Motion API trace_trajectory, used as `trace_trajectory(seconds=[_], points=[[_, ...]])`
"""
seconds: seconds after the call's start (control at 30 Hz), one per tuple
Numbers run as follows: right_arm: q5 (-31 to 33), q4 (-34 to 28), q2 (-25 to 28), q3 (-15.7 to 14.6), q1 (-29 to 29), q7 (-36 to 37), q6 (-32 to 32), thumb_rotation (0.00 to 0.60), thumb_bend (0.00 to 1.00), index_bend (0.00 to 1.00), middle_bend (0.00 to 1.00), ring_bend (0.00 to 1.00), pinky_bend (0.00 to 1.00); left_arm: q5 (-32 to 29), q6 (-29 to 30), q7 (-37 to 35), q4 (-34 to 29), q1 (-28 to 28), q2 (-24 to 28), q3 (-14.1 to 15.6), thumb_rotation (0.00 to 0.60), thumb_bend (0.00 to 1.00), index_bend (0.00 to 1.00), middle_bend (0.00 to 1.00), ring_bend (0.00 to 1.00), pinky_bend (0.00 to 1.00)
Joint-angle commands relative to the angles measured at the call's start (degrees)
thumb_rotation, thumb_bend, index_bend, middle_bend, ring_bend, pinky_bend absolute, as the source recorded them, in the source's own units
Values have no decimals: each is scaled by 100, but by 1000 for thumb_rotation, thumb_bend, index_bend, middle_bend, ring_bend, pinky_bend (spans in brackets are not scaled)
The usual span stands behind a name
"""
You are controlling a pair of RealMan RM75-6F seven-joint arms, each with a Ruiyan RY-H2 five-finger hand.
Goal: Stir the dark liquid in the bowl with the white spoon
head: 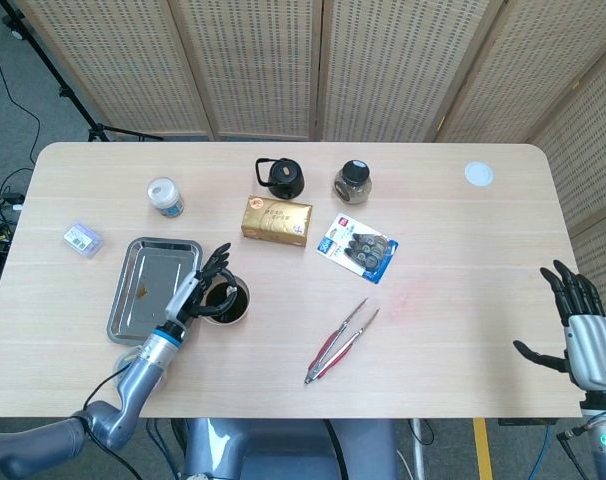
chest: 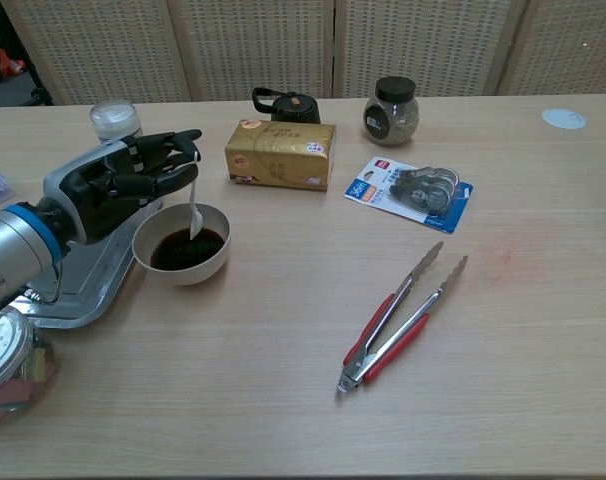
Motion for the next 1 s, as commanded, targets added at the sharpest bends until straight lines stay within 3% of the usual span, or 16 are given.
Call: trace_trajectory(seconds=[0.03,0.63,1.0], points=[[12,7,1,5,4,9,-9,600,0,0,0,0,0,-31,-54,-56,115,-30,-82,-11,600,451,668,0,0,0],[76,44,-16,22,27,34,-71,600,0,0,0,0,0,-152,-251,-250,632,-130,-398,-86,600,453,673,0,0,0],[97,59,-19,22,41,46,-113,600,0,0,0,0,0,-40,-180,-213,615,-149,-404,-45,600,454,674,0,0,0]])
